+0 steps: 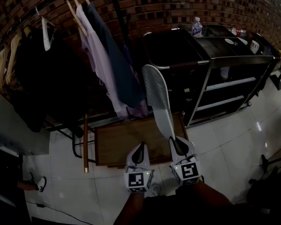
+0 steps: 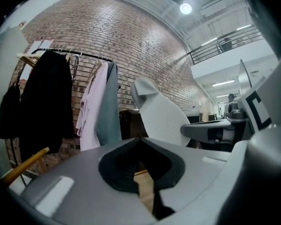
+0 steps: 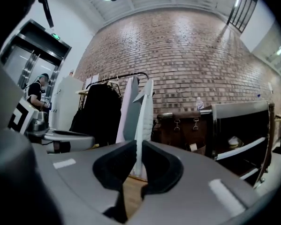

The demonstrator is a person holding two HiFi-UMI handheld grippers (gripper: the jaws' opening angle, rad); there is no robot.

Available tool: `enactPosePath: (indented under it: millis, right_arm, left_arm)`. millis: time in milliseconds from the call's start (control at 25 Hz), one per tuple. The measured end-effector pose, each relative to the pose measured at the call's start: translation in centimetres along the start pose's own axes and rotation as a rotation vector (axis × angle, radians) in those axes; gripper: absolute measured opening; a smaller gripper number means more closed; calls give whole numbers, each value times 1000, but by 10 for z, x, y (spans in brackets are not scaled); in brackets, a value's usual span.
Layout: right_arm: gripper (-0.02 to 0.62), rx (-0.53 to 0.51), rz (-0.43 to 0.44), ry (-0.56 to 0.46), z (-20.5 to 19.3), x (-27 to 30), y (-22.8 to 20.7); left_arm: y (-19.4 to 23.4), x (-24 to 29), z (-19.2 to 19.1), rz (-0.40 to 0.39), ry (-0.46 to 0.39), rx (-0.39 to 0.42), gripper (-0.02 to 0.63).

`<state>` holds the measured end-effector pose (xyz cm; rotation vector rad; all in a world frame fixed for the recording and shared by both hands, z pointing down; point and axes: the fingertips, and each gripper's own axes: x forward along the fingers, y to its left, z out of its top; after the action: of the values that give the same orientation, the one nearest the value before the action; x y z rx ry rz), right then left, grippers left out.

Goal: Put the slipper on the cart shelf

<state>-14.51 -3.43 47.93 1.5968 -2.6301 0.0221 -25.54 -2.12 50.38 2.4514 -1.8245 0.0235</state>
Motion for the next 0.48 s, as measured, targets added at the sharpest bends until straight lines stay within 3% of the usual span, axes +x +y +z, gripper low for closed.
enactPosePath:
  millis: [480]
  right_arm:
    - [35, -14, -10, 6, 2, -4, 1]
  left_arm:
    - [-3, -4, 12, -11, -31, 29, 15]
